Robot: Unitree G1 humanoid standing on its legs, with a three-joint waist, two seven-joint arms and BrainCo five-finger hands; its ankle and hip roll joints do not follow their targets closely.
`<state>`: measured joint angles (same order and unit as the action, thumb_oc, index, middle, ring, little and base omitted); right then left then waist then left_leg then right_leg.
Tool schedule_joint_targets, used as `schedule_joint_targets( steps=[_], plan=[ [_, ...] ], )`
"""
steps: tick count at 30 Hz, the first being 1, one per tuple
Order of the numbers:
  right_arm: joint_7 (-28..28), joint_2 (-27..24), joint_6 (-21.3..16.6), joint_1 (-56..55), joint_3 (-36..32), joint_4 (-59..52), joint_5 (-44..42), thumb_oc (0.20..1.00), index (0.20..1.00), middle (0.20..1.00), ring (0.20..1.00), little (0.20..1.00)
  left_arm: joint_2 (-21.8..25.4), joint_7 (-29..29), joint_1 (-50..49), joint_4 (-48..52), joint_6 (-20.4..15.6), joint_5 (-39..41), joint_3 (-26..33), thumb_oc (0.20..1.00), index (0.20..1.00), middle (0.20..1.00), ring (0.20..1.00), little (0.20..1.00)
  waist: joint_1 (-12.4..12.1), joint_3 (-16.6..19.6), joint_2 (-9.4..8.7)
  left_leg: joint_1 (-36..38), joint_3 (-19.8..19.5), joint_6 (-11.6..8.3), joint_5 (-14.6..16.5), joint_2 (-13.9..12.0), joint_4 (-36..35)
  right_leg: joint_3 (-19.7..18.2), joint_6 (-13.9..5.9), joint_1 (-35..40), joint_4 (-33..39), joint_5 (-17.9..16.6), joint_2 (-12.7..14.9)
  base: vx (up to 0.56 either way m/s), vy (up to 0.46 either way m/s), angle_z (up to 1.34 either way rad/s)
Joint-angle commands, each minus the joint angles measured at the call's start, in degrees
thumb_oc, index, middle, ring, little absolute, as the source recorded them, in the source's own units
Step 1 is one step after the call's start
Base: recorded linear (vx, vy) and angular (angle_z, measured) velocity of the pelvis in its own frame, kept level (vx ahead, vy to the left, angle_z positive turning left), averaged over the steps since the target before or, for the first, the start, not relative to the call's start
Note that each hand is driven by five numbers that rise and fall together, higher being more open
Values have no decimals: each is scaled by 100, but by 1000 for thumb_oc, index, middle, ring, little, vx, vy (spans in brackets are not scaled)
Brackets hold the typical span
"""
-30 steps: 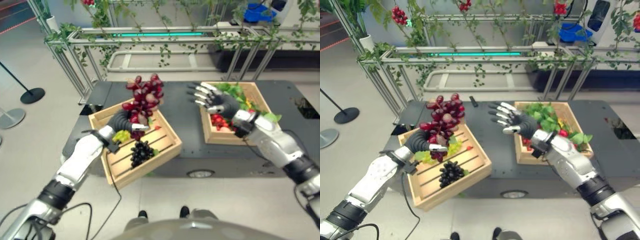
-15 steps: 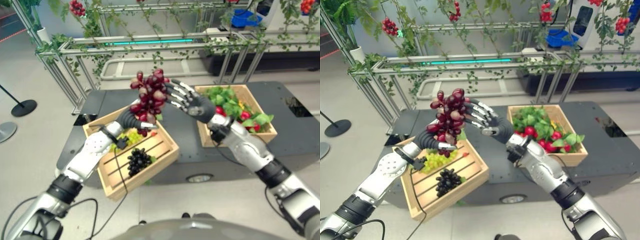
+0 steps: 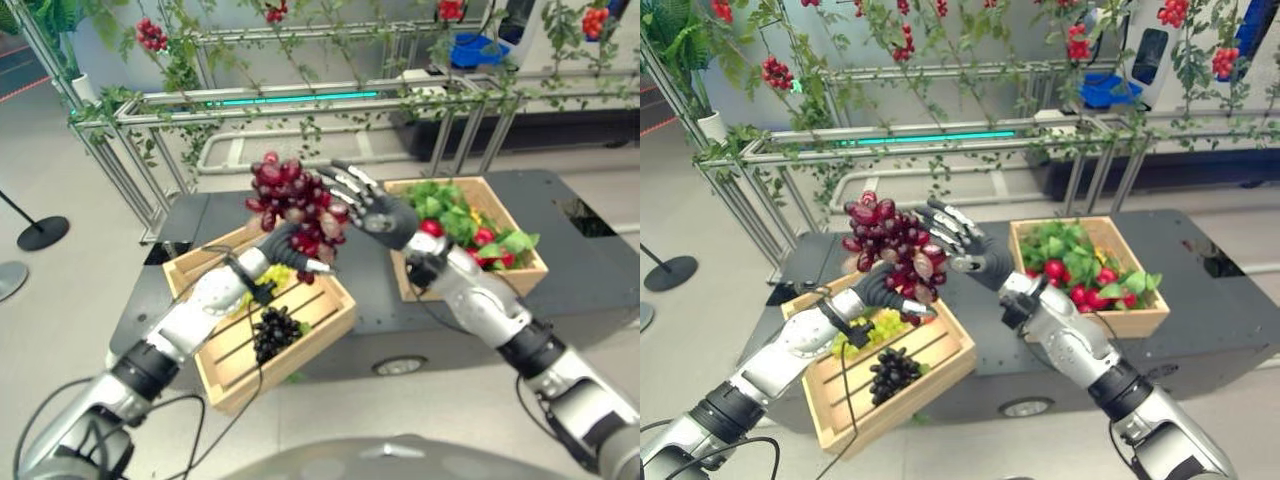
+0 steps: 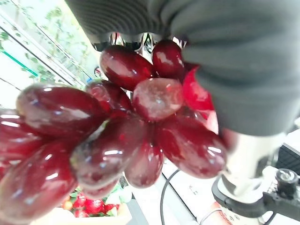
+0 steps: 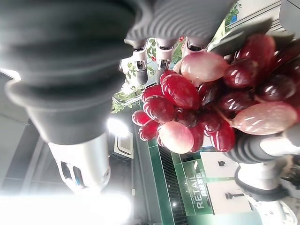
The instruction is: Pick up the fruits from the basket on one side to the basket on the other side
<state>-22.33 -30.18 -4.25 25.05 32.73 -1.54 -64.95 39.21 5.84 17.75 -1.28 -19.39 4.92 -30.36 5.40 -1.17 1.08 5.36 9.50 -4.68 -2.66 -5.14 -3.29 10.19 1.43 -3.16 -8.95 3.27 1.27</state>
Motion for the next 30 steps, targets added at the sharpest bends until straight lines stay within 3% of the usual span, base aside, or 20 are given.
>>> schedule_joint_targets(
  steps=[1, 10, 20, 25, 30],
  plan=[
    [-284, 447, -62, 765, 649, -681, -103, 1000, 1000, 1000, 1000, 1000, -320, -169, 1190, -43, -432, -272, -115, 200, 200, 200, 200, 200, 122, 13, -205, 150, 121, 70, 584, 126, 271, -95, -738, 533, 443, 130, 251, 0, 0, 0],
    [-64, 551, -211, 624, 517, -583, -88, 1000, 1000, 1000, 1000, 1000, -484, -353, 1226, 0, -414, -309, -122, 200, 200, 200, 200, 200, 146, 11, -187, 135, 97, 97, 603, 155, 247, -103, -758, 507, 417, 126, 280, 0, 0, 0],
    [21, 497, -267, 401, 389, -676, -11, 1000, 1000, 1000, 1000, 1000, -332, -416, 1165, 99, -407, -549, -54, 200, 200, 200, 200, 200, 169, 17, -151, 149, 93, 112, 605, 176, 209, -98, -765, 512, 432, 129, 293, 0, 0, 0],
    [98, 482, -327, 162, 228, -600, -120, 1000, 1000, 1000, 1000, 1000, 168, -529, 1471, 189, -449, -1003, 14, 200, 200, 200, 200, 200, 170, 24, -56, 157, 67, 109, 592, 198, 191, -95, -775, 505, 411, 127, 303, 0, 0, 0],
    [93, 491, -467, 233, 57, -684, -107, 1000, 1000, 1000, 1000, 1000, 1114, -698, 2507, 584, -588, -1108, -183, 200, 200, 200, 200, 200, 169, 31, 174, 110, 20, 108, 574, 253, 234, -44, -798, 499, 398, 111, 348, -20, -15, 5]
  ],
)
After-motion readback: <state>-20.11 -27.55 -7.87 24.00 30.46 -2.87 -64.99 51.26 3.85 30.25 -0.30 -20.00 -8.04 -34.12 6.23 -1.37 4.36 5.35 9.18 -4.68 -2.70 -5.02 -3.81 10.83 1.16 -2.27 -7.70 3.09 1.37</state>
